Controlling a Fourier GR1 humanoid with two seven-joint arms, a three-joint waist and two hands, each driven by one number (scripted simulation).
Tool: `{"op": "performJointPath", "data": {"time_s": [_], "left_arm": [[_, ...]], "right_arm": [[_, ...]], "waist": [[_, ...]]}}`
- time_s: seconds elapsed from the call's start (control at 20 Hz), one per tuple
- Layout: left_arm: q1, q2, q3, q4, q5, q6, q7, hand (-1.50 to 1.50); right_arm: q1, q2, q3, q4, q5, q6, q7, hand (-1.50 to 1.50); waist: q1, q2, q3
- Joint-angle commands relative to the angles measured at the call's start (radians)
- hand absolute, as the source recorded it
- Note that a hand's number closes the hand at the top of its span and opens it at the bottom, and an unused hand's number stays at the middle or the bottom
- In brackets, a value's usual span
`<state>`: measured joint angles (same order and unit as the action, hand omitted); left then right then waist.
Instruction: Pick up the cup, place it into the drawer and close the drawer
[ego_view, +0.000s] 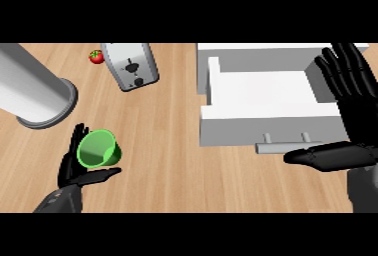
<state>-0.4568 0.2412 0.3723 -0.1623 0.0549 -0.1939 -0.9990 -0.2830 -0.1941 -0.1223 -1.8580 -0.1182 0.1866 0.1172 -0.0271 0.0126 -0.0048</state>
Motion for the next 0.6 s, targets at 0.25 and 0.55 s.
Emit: {"op": "performJointPath", "data": {"time_s": [0.25,0.55], "left_arm": [[-0.026,-0.042,-0.001,-0.076,-0.009,0.060,-0.175,1.50],[-0.052,-0.053,0.041,-0.109,0.016,0.129,-0.227,1.50]], "right_arm": [[-0.012,-0.038,-0.036,0.024,-0.014,0.026,-0.013,-1.50],[-0.036,-0.014,-0.017,0.022,-0.021,0.001,0.043,-1.50]], "waist": [[-0.004,0.001,0.001],[0.001,-0.002,0.001]]}}
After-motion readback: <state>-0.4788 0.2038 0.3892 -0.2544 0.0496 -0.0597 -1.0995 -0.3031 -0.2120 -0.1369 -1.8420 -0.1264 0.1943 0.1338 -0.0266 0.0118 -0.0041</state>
